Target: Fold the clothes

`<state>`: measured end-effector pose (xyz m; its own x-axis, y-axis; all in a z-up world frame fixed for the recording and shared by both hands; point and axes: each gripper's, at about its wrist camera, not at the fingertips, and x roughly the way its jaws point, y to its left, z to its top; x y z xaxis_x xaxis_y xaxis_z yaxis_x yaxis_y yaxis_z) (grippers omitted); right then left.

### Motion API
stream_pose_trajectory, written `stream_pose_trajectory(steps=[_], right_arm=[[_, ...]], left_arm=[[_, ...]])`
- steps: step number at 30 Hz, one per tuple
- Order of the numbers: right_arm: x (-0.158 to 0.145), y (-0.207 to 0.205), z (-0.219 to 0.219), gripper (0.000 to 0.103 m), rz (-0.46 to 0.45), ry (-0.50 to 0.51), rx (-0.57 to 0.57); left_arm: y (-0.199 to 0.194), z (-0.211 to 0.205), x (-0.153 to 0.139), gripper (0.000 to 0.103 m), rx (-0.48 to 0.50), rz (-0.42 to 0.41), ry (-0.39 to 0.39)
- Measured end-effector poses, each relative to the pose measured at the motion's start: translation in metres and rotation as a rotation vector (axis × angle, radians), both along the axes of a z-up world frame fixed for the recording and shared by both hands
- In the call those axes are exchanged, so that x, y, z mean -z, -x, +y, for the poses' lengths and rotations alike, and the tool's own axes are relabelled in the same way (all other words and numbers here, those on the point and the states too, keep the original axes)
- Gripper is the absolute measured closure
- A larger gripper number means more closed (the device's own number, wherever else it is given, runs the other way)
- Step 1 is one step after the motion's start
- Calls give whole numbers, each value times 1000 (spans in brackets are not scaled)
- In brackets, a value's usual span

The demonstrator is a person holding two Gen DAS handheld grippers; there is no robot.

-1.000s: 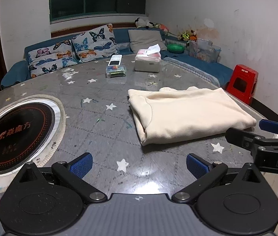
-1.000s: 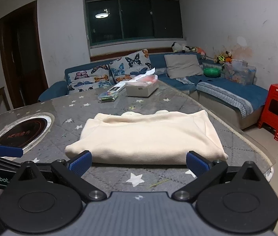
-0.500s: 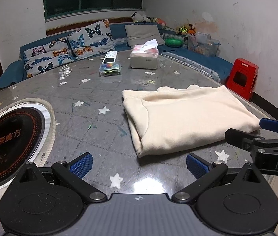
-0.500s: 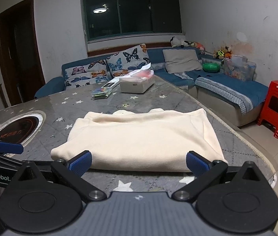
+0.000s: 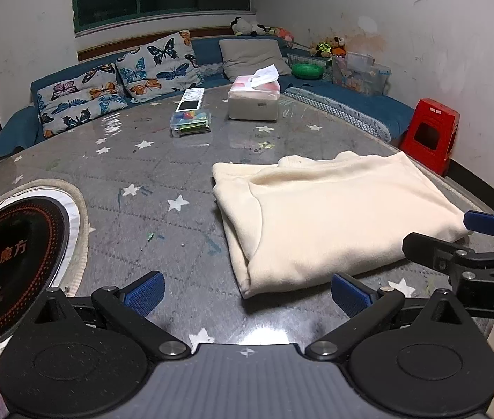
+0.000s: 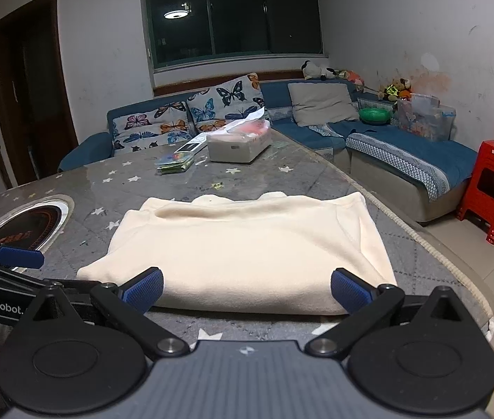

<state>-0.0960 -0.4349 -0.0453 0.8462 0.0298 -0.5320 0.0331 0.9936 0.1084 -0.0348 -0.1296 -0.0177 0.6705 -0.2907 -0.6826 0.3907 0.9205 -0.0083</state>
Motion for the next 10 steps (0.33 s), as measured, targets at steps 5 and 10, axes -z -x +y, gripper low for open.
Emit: stream_pose_trajectory(steps=[5,10], right_arm=[[0,-2,0,0,1,-1,0],[1,-4,0,0,4,-1,-2]], left_arm=[[-1,0,0,0,2,-4,0],[-4,0,0,0,-1,-5,4]])
